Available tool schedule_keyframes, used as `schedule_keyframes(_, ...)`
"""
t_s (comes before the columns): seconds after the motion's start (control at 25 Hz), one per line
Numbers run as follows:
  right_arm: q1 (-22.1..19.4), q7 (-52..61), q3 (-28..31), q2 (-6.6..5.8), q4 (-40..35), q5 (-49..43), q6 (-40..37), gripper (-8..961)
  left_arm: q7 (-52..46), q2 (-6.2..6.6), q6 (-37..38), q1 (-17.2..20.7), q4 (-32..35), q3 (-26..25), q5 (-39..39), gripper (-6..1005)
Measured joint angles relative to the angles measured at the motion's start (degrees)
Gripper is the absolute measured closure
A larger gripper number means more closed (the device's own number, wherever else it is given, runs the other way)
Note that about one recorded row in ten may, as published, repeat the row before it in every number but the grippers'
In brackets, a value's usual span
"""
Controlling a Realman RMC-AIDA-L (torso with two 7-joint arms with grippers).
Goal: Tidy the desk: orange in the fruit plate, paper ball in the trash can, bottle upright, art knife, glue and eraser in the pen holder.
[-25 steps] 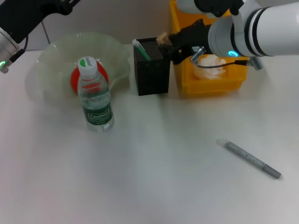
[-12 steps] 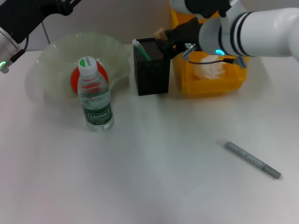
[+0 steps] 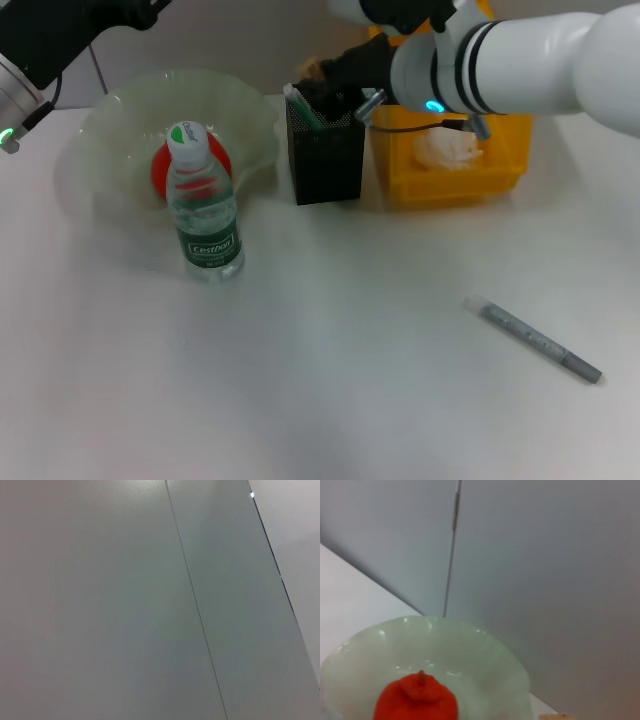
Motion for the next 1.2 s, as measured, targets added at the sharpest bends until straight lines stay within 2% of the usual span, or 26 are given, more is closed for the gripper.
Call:
schedule_keyframes(0.52,1.6,-1.5,1.5,-0.05,3.3,2.7,-1.6,674,0.7,0.00,-0.2,-0.2,0.0,0.3,-0.3,294)
schedule_keyframes(0.64,1.4,-1.5,1.5,-0.05,3.2,2.7,-1.1,465,0.7,0.00,-0.3,-0.2,0.0,0.3,-0.2,294)
schedule_keyframes(0.76,0.8,-1.5,1.5,-0.03,1.9,2.7,-0.9,435,0.7,0.00,-0.3,-0.2,0.0,0.3,-0.1,294)
schedule_keyframes(0.88,-2.0,-1.8,1.2,0.01,-2.9,5.0,-0.9,405,0.7,0.00,-0.3,-0.1,0.0,0.2,-0.2,294)
schedule_keyframes(0.96,-5.1,-4.2,0.9,-0.06,-7.5,9.0,-0.9,385,0.7,0.00,-0.2,0.0,0.0,0.2,-0.2,294)
schedule_keyframes(1.08,-9.7,-13.4,1.4,-0.10,-13.0,20.9,-2.3,355,1.0,0.00,-0.1,0.2,0.0,0.0,-0.3,294)
schedule_keyframes(1.2,-12.8,-23.5,5.3,-0.19,-15.1,34.2,-8.8,355,1.3,0.00,0.0,0.1,0.0,0.1,-0.4,294)
